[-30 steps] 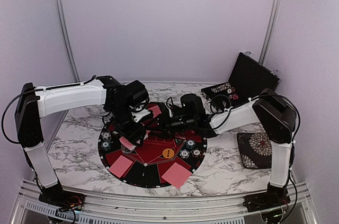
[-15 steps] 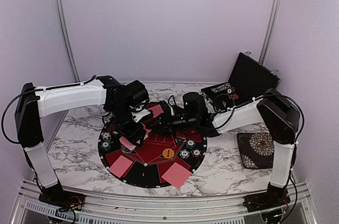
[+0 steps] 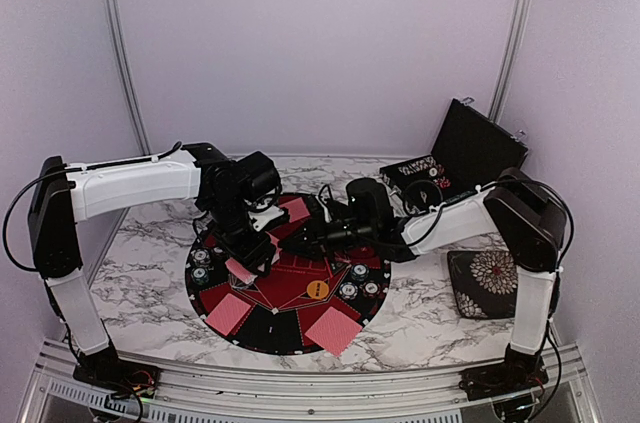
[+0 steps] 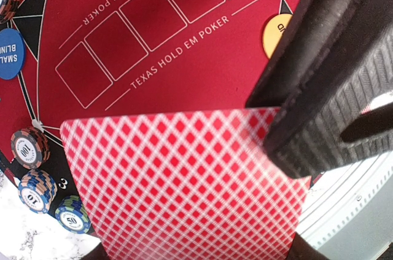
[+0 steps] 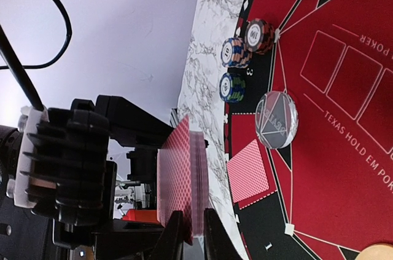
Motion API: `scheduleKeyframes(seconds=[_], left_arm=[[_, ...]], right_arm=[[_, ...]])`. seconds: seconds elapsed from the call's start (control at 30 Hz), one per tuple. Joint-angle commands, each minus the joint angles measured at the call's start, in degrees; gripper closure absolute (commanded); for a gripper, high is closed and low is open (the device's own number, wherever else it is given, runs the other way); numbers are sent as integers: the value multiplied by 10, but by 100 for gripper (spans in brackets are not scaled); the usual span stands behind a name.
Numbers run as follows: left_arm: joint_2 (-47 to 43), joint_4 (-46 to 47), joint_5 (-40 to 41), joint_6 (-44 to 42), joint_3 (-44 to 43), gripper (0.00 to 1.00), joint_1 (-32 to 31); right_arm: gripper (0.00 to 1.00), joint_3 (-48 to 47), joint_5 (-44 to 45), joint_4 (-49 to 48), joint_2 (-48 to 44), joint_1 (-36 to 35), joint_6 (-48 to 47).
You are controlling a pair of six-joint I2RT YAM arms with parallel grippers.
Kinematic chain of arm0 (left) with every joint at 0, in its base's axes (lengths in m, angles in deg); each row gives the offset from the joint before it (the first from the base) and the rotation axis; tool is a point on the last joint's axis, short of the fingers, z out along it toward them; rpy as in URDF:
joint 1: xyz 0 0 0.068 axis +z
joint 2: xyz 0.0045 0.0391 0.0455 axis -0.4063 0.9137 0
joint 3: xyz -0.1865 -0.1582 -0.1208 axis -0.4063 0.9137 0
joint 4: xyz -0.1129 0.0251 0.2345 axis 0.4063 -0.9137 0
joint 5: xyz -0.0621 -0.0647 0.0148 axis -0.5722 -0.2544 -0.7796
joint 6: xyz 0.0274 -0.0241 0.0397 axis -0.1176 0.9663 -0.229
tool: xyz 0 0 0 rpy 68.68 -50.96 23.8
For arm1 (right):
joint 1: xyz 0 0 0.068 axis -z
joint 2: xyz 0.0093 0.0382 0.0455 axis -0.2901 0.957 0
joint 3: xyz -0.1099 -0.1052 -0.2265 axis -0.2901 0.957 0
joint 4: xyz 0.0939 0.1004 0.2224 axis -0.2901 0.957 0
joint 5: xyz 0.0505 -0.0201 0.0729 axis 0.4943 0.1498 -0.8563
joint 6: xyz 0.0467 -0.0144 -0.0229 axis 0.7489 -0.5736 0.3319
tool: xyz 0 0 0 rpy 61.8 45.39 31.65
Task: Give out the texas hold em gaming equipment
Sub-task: Pick up the poker card from the face-down deck piles.
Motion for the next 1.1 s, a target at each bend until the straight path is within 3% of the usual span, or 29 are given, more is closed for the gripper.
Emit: scheduleKeyframes(seconds=[0.0,0.33,1.07], left_arm=[[-19,2,2,-6,-4,55,0],[-19,1,1,-6,-2,55,0],[-36,8,7,6,20,54,2]], right_arm=[[91,0,3,-18,-22,2,4],[100,4,5,-18,-30,8,4],[100,34,-1,-41,-65,39,17]])
